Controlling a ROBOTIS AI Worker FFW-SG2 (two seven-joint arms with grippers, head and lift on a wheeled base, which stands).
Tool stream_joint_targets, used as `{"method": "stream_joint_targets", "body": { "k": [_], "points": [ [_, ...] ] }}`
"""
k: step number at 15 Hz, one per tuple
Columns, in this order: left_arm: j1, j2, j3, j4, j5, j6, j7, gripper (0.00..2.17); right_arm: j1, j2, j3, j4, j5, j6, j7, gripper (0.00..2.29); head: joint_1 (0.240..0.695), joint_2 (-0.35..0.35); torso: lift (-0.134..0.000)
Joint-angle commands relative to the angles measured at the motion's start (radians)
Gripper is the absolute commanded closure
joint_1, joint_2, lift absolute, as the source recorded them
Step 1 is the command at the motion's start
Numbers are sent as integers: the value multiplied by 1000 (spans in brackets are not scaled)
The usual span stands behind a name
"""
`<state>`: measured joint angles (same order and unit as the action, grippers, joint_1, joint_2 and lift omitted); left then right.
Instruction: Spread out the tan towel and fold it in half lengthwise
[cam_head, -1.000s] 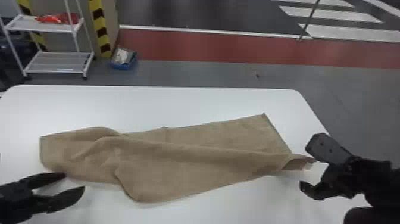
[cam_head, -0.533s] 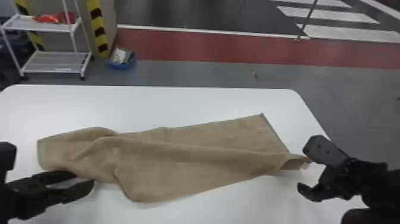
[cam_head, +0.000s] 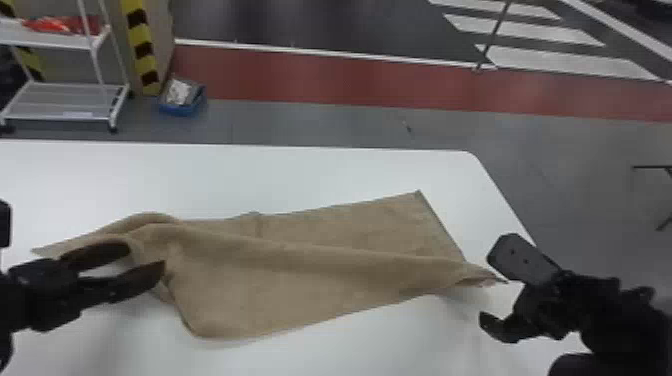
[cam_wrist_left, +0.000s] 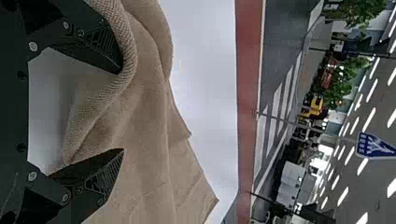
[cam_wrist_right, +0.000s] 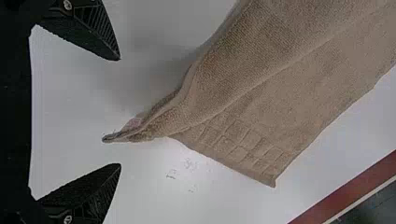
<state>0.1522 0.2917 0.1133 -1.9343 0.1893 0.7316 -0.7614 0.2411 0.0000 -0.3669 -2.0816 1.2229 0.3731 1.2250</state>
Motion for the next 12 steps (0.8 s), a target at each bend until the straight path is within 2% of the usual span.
{"method": "stream_joint_targets", "body": {
  "k": [1,3,4,5,7,8,9,10,12],
  "points": [
    [-45,-11,-103,23,-53,-2,20,346,21,1,-6,-11,0,1,-4,66,695,-248,-125],
    [-77,-17,-167,46,-62,-17,59,350,35,1,-13,-14,1,4,-7,66,695,-281,-125],
    [-95,-20,-204,54,-99,-24,76,579,46,1,-18,-20,0,4,-7,66,695,-298,-125],
    [-111,-23,-238,66,-143,-42,103,1008,57,1,-20,-26,-2,4,-7,70,695,-312,-125],
    [-125,-25,-276,78,-192,-36,185,1065,73,1,-26,-32,-3,4,-7,70,695,-344,-125],
    [-125,-25,-279,81,-211,-36,211,1204,76,1,-30,-34,-8,4,-7,70,695,-347,-125],
    [-126,-23,-277,81,-211,-21,244,1976,80,1,-32,-32,-10,4,-10,70,695,-346,-125],
    [-126,-20,-267,77,-211,-5,267,2142,80,1,-32,-32,-10,4,-10,70,695,-343,-125],
    [-123,-14,-201,52,-200,1,263,2142,83,1,-27,-34,-10,4,-10,70,695,-322,-125]
  ]
}}
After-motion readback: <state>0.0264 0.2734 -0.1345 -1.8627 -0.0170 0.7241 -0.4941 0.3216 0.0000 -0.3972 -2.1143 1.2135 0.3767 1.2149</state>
